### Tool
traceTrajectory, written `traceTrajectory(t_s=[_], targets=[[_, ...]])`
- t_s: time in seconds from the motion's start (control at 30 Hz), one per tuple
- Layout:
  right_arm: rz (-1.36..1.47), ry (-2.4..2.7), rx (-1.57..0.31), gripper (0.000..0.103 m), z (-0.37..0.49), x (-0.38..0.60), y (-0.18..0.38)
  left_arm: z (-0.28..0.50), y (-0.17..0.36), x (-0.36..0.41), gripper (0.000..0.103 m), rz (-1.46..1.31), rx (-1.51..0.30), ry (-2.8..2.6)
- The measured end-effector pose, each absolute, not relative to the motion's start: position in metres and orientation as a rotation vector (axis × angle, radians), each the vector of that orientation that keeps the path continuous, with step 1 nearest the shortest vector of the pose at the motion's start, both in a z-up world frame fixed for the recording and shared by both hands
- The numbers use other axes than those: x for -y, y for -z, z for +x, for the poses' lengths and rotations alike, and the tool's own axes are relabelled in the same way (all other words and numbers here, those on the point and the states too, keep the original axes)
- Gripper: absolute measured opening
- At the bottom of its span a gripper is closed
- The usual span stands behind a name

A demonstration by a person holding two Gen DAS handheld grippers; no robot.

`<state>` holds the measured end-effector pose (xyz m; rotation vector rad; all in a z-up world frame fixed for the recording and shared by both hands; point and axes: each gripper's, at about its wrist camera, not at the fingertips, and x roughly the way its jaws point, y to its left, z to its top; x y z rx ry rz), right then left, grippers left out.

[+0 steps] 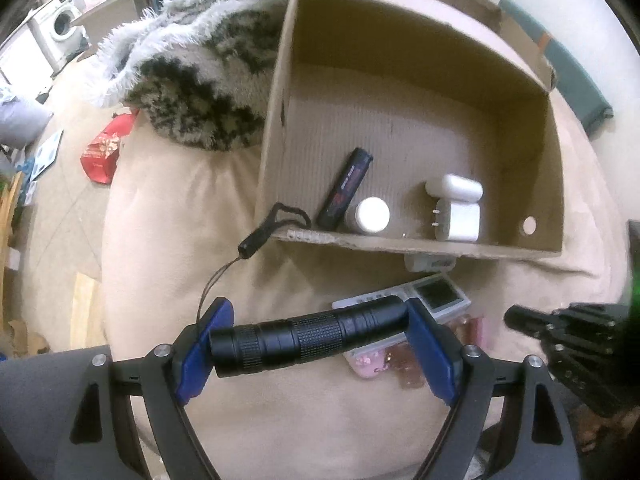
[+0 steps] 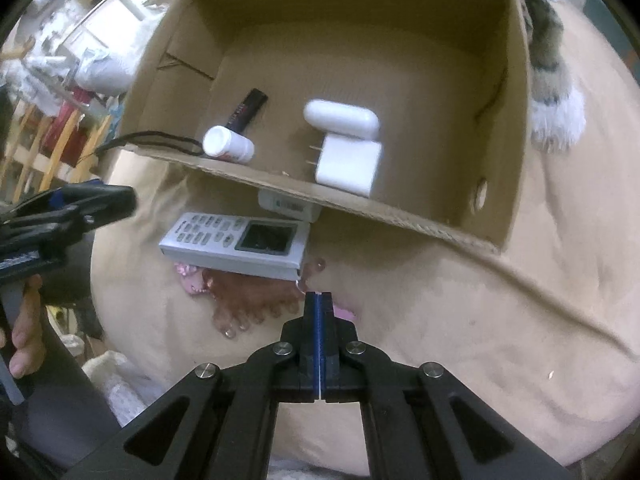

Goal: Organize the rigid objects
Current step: 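Grasp the pink perfume bottle with the right gripper while the left carries the flashlight, both releasing into the box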

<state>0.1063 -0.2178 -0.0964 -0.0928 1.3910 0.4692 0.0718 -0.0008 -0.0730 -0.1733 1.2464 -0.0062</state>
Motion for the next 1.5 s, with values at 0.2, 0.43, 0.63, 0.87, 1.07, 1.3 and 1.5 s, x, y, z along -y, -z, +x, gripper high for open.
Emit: traceTrajectory(t_s=[0.2, 0.43, 0.63, 0.87, 1.07, 1.3, 1.5], targets=[[0.043, -0.366, -1.521, 0.024, 0.11, 0.239, 0.126, 0.068, 0.055, 0.003, 0.084, -0.221, -1.222, 0.024], [0.036, -0.346, -1.638, 0.029, 0.114, 0.231, 0.159, 0.066, 0.041, 0.006, 0.084, -0.218, -1.197, 0.035], [-0.011, -0.389, -1.564, 0.026, 0.112, 0.229, 0.142, 0.072, 0.033, 0.003, 0.084, -0.203, -1.19, 0.032], [0.06, -0.435, -1.432, 0.026, 0.108, 0.243, 0.09, 0.082, 0.011, 0.01, 0.084, -0.177, -1.141, 0.069], [0.109, -0.451, -1.282, 0.026, 0.114, 0.247, 0.034, 0.096, -0.009, 0.018, 0.084, -0.175, -1.101, 0.101], [0.141, -0.472, -1.131, 0.026, 0.131, 0.243, -0.019, 0.122, -0.022, 0.026, 0.084, -0.168, -1.056, 0.117], [0.17, -0.449, -1.053, 0.026, 0.162, 0.245, -0.031, 0.15, -0.033, 0.041, 0.084, -0.126, -0.996, 0.165]])
